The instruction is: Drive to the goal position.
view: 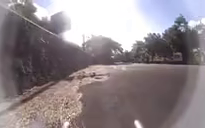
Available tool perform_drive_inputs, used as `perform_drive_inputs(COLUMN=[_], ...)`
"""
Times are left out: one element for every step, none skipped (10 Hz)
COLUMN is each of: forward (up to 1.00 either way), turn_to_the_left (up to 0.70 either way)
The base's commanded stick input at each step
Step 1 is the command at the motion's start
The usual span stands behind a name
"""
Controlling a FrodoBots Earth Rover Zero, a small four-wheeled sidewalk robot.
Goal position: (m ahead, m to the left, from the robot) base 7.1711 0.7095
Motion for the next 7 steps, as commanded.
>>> perform_drive_inputs(forward=[0.7, 0.7, 0.7, 0.7, 0.7, 0.7, 0.7], turn_to_the_left=[-0.22, -0.14, -0.08, -0.04, -0.01, 0.0, 0.0])
